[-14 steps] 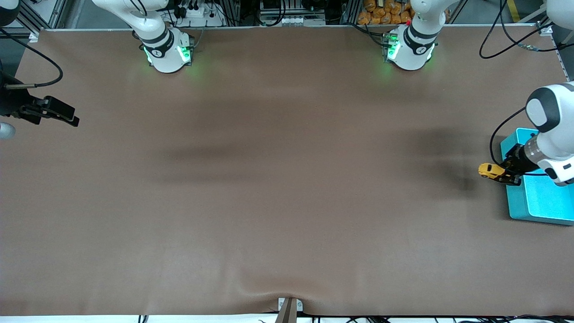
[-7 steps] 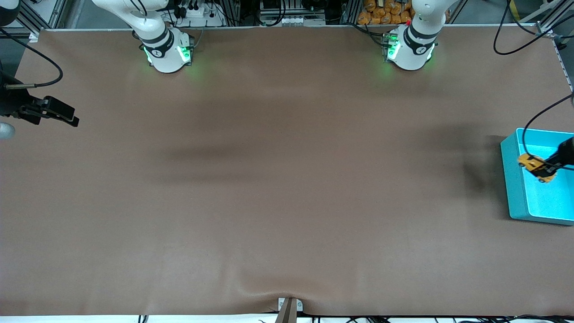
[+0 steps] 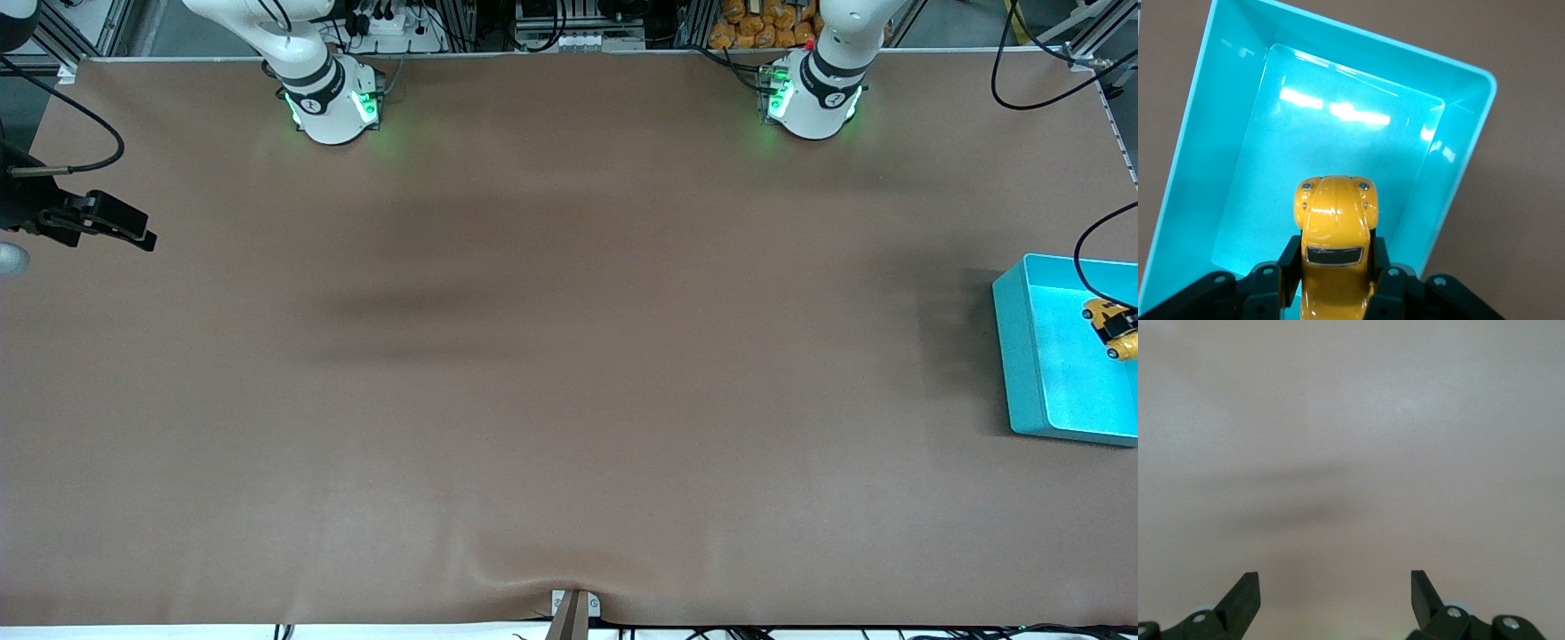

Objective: Wind and store yellow beetle car
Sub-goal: 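Lift the car with the left gripper and lower it into the box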

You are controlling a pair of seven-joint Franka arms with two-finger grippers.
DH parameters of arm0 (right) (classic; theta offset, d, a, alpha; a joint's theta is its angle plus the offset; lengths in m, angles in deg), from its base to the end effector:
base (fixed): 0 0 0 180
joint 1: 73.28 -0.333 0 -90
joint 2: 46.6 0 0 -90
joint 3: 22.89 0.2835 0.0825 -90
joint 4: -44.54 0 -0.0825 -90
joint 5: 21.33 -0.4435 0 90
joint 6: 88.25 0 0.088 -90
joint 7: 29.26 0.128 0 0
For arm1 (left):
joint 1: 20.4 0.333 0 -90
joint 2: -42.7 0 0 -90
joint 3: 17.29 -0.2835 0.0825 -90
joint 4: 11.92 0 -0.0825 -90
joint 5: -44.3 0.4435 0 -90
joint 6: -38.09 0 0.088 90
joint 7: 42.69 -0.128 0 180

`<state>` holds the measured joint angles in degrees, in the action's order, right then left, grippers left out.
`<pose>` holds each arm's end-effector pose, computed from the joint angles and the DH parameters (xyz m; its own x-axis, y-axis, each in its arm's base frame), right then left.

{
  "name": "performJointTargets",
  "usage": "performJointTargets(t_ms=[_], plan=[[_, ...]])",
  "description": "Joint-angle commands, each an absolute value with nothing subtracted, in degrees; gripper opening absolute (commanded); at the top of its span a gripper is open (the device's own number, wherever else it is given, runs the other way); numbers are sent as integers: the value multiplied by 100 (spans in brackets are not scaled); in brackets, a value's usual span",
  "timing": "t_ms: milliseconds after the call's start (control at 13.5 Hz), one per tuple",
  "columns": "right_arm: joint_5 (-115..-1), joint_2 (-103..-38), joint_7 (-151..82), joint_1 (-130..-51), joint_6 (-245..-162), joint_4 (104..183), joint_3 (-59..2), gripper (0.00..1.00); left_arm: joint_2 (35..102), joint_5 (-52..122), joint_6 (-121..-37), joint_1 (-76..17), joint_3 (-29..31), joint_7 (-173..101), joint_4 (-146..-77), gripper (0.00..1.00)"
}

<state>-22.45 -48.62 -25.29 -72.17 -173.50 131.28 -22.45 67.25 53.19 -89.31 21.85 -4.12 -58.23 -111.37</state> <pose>0.6140 -0.0046 0.5724 0.9949 -0.0792 -0.0624 -0.0803 -0.9966 -0.0155 0.6072 0.3547 0.2615 0.9841 0.1672 0.0598 0.1704 -0.9840 -0.0528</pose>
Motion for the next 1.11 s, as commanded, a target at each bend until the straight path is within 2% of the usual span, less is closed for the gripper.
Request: performJointTargets(t_ms=[0,296,1036], plan=[[-2195,-4818,-2443,-7109,-17324,13155,-2139,100,7283,5414,-8715,2328,-358,-6595,-10493,0],[-2195,-4818,-2443,-7117,-17324,13155,-2139,100,7951,5353,-8715,2635,-358,-7501,-10069,0],[-2195,-4818,-2451,-7117,-17315,13155,-2139,100,8436,5414,-8961,2627,-402,-7785,-10095,0]])
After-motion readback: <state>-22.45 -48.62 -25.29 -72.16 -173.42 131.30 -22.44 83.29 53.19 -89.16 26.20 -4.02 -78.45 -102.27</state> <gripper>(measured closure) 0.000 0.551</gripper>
